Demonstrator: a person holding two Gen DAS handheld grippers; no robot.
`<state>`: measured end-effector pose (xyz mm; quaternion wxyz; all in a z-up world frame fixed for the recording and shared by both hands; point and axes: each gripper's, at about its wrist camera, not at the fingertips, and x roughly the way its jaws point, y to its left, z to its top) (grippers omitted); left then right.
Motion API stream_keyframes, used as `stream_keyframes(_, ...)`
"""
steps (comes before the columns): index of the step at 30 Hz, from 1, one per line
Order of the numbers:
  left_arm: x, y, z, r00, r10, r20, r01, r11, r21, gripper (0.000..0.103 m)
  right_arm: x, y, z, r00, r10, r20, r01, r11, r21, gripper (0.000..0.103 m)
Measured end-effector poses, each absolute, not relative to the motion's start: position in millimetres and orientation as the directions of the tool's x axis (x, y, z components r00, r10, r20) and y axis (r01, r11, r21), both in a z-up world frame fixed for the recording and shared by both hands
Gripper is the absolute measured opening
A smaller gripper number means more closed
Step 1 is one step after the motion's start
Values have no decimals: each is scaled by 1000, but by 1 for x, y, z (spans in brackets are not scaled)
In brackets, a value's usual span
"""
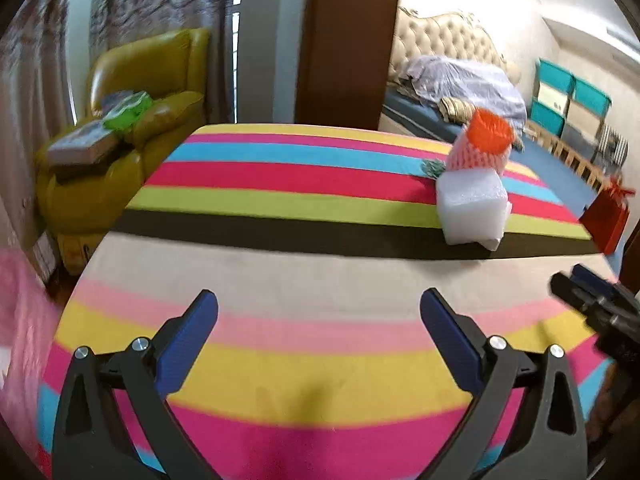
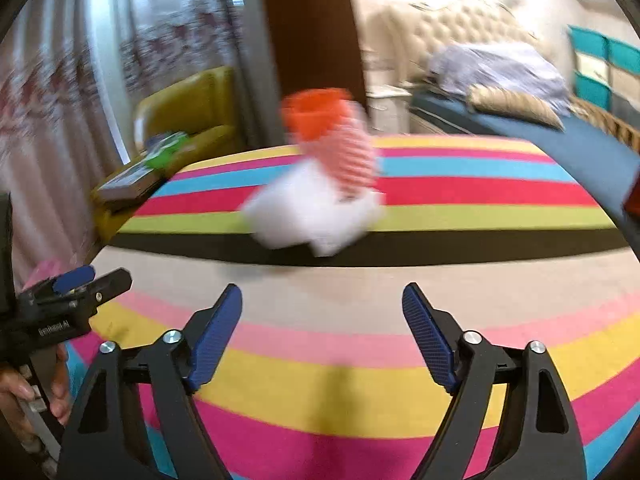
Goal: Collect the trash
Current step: 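Move both tools back over the table toward the remaining trash, then grasp the crumpled white paper with the right tool while the left tool grasps a white foam cube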
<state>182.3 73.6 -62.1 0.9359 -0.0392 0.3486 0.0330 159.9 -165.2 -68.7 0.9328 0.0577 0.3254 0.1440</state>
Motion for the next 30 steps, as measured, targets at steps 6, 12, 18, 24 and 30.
stream_keyframes(6, 217, 53, -76, 711, 109, -695, -91, 994, 63, 98, 211, -180, -68, 735, 261, -625, -133, 960, 244, 63)
stream_keyframes(12, 222, 54, -82, 675, 126, -727, -93, 992, 86, 97, 265, -167, -76, 699, 259, -666, -70, 952, 297, 60)
stream_keyframes(18, 232, 57, -87, 648, 93, -756, -83, 995, 51, 91, 294, -143, -95, 652, 267, -710, -55, 950, 307, 58)
stream_keyframes(24, 234, 76, -89, 636, 45, -770, -101, 995, -25, 91, 272, -134, -82, 660, 304, -687, -136, 948, 289, 31)
stream_keyframes(30, 229, 67, -82, 686, -45, -727, -58, 992, -116, 92, 221, -162, -75, 687, 313, -656, -175, 947, 269, 26)
